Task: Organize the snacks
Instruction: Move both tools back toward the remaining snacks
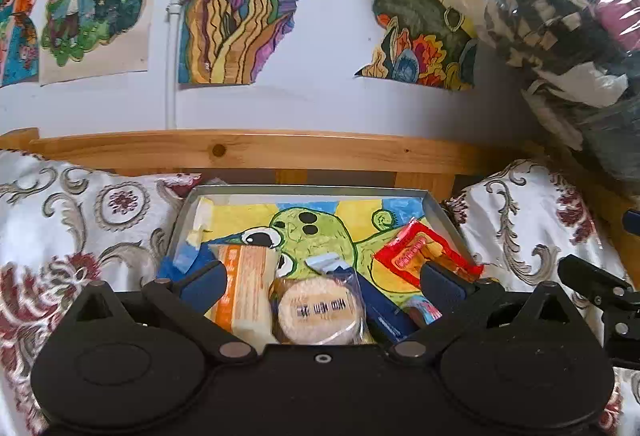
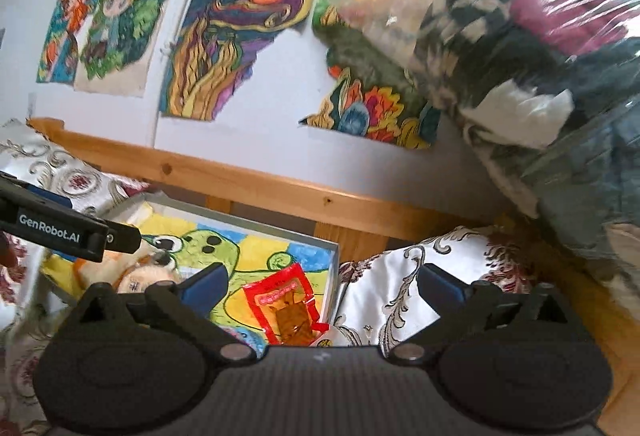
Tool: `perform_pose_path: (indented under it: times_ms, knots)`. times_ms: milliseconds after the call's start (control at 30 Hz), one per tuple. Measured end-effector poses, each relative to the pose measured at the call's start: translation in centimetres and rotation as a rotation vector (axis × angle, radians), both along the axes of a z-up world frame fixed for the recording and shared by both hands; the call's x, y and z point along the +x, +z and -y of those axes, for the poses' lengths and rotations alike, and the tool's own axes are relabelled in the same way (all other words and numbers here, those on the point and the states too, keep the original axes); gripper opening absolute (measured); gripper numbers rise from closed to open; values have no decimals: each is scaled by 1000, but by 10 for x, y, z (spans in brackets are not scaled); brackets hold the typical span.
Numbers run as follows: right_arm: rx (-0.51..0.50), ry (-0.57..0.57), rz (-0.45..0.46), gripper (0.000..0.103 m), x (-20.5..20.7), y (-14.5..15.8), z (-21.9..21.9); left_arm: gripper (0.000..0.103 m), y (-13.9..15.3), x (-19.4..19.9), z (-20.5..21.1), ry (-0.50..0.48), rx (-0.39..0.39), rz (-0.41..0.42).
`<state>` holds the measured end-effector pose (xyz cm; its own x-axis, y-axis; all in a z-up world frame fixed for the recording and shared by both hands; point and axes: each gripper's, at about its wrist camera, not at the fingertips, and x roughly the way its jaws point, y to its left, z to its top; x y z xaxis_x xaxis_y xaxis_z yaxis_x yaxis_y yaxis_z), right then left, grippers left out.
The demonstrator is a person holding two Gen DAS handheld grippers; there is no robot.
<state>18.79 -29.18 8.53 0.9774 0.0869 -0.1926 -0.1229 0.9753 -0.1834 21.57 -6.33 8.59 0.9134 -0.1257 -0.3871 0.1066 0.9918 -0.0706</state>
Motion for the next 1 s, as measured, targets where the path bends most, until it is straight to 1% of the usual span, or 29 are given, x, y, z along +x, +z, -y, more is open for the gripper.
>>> perform_pose_path:
  times_ms: [133, 333, 500, 667, 800, 1000]
  knots:
    - [10, 4, 25, 103, -29, 5, -1, 102, 1, -25, -3, 3, -9, 0]
    - [49, 9, 28, 103, -65, 7, -3, 102, -2, -57, -5, 0, -8, -2]
    - [75, 9, 24, 103, -91, 1, -5, 102, -8, -80, -9, 8, -9, -14]
    - [79, 17, 4, 103, -112, -7, -10, 102, -15, -100, -15, 13, -9, -28]
    - [96, 19, -16, 103, -126, -15, -11, 102, -25, -116, -20, 14, -15, -49]
    - [104, 26, -55, 103, -146, -27, -17, 102, -45, -137, -29, 0, -53, -115]
